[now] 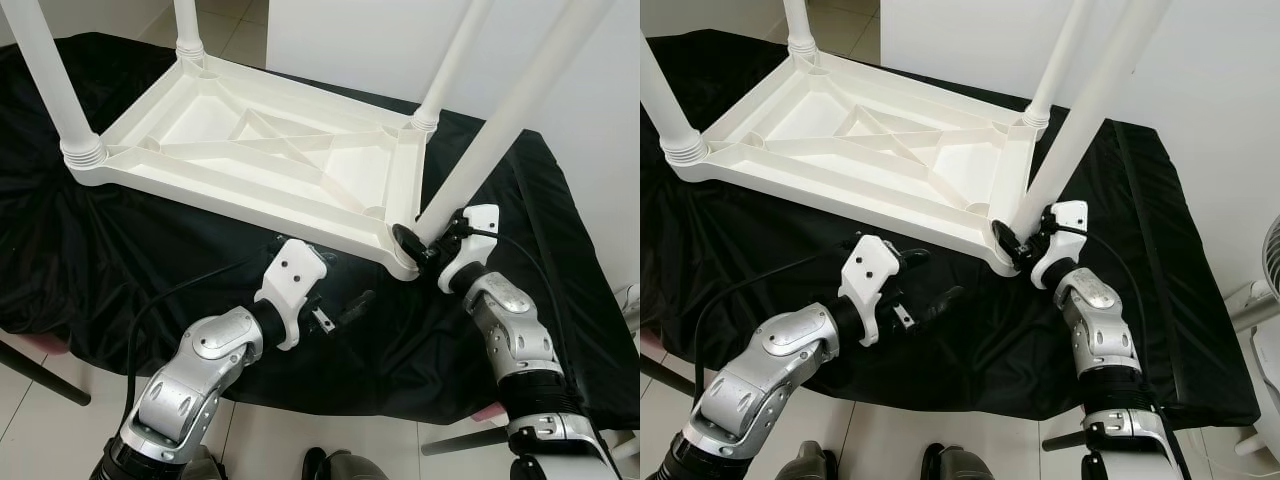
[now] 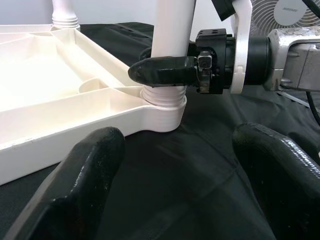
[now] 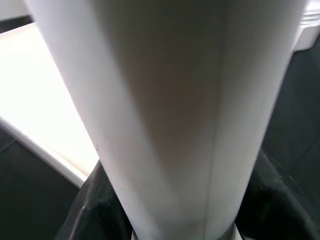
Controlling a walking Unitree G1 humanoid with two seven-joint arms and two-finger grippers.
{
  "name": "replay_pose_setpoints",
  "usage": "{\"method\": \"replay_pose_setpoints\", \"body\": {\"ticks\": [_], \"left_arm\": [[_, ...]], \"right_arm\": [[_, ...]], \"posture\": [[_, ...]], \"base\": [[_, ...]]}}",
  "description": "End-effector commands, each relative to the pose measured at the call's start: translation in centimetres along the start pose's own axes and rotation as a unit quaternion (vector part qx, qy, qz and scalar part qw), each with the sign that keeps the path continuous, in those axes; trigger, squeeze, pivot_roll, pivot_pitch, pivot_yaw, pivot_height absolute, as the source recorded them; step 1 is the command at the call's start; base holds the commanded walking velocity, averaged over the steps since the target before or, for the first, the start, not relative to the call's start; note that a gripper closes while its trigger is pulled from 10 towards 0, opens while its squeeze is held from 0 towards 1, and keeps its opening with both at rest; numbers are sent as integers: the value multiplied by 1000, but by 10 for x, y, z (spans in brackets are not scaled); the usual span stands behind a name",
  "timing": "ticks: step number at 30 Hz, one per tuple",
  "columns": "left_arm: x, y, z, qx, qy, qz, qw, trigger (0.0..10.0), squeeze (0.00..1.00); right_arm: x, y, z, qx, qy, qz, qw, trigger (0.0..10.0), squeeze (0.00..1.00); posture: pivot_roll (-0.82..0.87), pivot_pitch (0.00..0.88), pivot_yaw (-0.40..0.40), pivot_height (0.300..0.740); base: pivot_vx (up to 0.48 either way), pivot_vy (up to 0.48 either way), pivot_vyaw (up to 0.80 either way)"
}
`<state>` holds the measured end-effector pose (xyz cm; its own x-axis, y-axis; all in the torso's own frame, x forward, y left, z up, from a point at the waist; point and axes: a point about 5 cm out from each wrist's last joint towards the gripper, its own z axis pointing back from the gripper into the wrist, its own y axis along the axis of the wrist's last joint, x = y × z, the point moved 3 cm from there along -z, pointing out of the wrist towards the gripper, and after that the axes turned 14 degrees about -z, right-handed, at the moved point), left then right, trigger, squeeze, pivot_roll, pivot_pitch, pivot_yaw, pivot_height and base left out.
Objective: Building children table
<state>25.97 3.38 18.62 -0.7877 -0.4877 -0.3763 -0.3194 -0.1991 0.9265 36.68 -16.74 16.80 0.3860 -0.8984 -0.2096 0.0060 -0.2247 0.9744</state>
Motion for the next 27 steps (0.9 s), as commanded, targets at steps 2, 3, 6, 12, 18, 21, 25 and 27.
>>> {"method": "replay_pose_setpoints", "body": {"ticks": [2, 3, 6, 12, 18, 21, 25, 27], "left_arm": [[4, 0, 0, 1, -3, 4, 1000, 10000, 0], [4, 0, -1, 0, -5, 4, 1000, 10000, 0], [5, 0, -1, 0, -7, 4, 1000, 10000, 0], [6, 0, -1, 0, -10, 5, 1000, 10000, 0], [7, -1, -1, -1, -10, 6, 1000, 10000, 0], [7, -2, -1, -3, -7, 7, 1000, 10000, 0], [7, -3, -1, -4, -3, 7, 1000, 10000, 0], [6, -3, -1, -4, 0, 7, 1000, 10000, 0]], "right_arm": [[10, -14, 5, -20, -62, -18, 998, 0, 0], [10, -14, 6, -11, -89, -25, 996, 0, 0], [10, -12, 8, 10, -144, -33, 989, 0, 0], [9, -12, 13, 32, -227, -28, 973, 0, 0], [5, -15, 19, 51, -323, -36, 944, 0, 0], [0, -14, 18, 54, -340, -42, 938, 0, 0], [4, -11, 21, 58, -349, -30, 935, 10000, 0], [7, -3, 24, 80, -336, -25, 938, 10000, 1000]], "posture": [[55, 172, -121, 740], [55, 172, -121, 740], [53, 172, -118, 740], [53, 173, -118, 740], [66, 169, -126, 740], [70, 165, -127, 740], [73, 160, -135, 740], [70, 157, -138, 740]], "base": [[0, 0, 0], [0, 0, 0], [0, 0, 0], [0, 0, 0], [0, 0, 0], [0, 0, 0], [0, 0, 0], [0, 0, 0]]}}
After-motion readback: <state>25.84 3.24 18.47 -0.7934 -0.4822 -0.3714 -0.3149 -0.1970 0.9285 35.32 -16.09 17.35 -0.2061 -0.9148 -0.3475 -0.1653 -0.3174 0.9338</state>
